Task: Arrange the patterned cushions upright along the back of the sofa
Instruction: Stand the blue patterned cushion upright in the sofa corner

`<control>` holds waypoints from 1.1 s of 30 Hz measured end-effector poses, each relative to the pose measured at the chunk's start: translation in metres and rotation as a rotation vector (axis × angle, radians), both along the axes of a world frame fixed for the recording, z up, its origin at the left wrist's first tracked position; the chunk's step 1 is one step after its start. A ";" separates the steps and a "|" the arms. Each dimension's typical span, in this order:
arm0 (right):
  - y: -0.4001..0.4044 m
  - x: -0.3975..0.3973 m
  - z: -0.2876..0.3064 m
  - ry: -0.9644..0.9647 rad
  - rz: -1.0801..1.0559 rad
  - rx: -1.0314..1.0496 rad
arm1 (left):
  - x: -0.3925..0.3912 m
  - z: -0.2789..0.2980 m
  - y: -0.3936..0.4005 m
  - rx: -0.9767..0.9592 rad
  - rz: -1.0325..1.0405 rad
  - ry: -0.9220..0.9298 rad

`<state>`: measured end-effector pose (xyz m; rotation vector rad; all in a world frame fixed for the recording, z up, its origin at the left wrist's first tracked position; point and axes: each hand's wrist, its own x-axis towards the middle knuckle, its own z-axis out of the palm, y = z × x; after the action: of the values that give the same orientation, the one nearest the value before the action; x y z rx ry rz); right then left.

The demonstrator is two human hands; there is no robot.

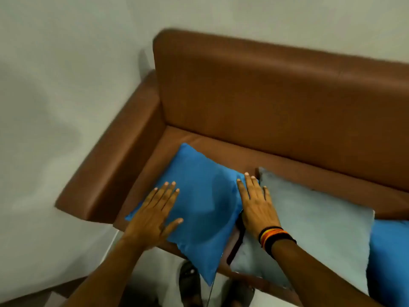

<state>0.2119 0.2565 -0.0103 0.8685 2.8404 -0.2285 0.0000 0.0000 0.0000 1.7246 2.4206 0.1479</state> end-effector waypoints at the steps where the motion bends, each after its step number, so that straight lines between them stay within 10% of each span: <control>1: -0.002 -0.002 -0.017 -0.036 0.000 0.010 | 0.000 -0.018 -0.007 -0.044 -0.012 -0.001; 13: 0.017 -0.035 -0.110 -0.002 0.026 0.078 | -0.021 -0.126 -0.029 -0.016 0.196 0.028; 25: 0.115 -0.140 0.066 0.647 -0.144 -0.181 | -0.163 0.043 0.083 0.603 0.261 -0.325; 33: 0.147 -0.190 0.078 0.661 -0.389 -0.341 | -0.235 0.098 0.181 0.317 0.330 -0.266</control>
<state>0.0221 0.4034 0.0674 1.4685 2.9827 -1.2119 -0.2347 0.1806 0.0985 1.2854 2.5543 0.7866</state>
